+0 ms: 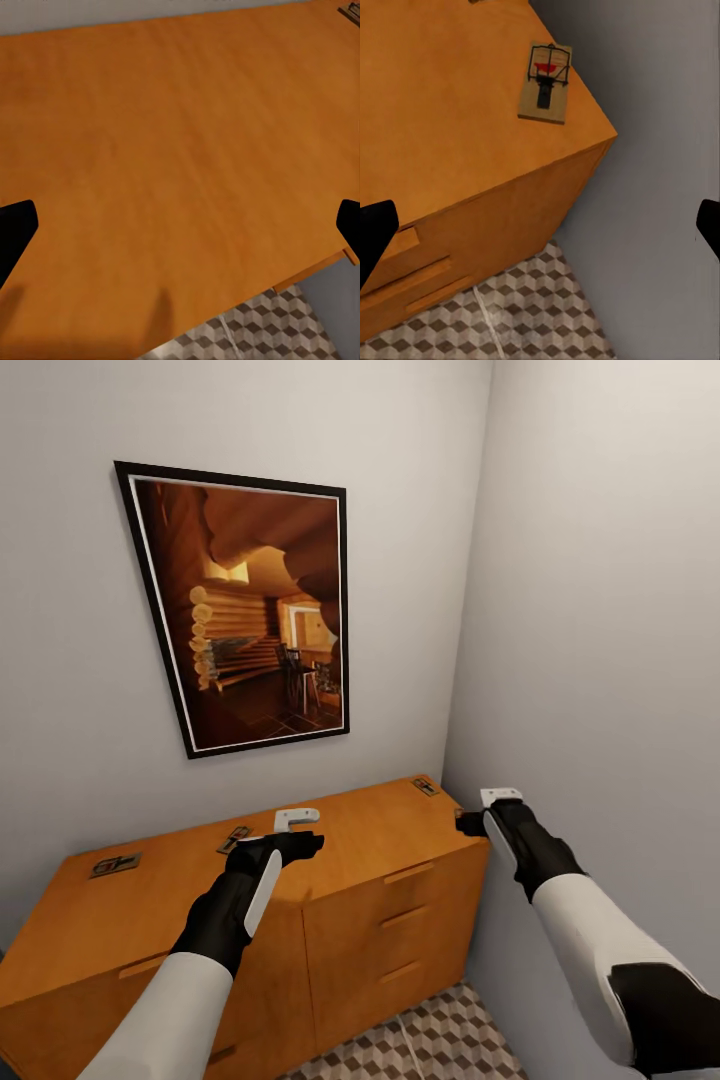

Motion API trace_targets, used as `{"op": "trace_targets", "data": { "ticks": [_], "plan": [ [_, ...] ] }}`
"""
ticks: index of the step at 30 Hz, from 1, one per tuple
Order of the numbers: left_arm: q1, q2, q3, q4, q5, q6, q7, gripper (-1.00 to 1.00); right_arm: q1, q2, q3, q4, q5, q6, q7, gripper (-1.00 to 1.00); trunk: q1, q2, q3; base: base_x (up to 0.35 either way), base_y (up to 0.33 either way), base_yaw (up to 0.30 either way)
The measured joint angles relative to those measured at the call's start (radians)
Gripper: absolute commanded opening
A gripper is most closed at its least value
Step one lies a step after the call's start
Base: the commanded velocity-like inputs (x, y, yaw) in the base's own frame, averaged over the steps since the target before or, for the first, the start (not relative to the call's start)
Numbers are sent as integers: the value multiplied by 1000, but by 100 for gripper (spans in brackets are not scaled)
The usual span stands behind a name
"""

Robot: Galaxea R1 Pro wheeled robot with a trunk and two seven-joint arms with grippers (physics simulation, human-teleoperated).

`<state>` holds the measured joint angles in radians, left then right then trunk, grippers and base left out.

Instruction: Take the four mousetraps from the cabinet in the bathroom and place them on the bathroom floor. Make sure all four end up on the same floor surface, and ensure that at least two of them are either under or directly next to the same bathroom sink.

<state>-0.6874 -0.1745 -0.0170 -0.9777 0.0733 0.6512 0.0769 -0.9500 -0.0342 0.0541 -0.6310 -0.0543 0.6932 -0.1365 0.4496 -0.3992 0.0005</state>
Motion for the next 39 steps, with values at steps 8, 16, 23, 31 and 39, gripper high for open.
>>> {"op": "trace_targets", "data": {
  "ticks": [8,16,23,31,39],
  "plan": [
    [0,0,0,0,1,1,-1,100,-46,2,-1,73,4,-30,11,100,0,0,0,0,0,0],
    [0,0,0,0,0,1,-1,100,-51,3,0,79,5,-27,12,100,0,0,0,0,0,0],
    [0,0,0,0,0,1,1,100,-56,3,0,84,0,-20,13,100,0,0,0,0,0,0],
    [0,0,0,0,0,1,1,100,-68,2,0,106,0,-22,13,100,0,0,0,0,0,0],
    [0,0,0,0,0,1,2,100,-70,2,-1,99,4,-24,18,100,0,0,0,189,0,0]
  ]
}}
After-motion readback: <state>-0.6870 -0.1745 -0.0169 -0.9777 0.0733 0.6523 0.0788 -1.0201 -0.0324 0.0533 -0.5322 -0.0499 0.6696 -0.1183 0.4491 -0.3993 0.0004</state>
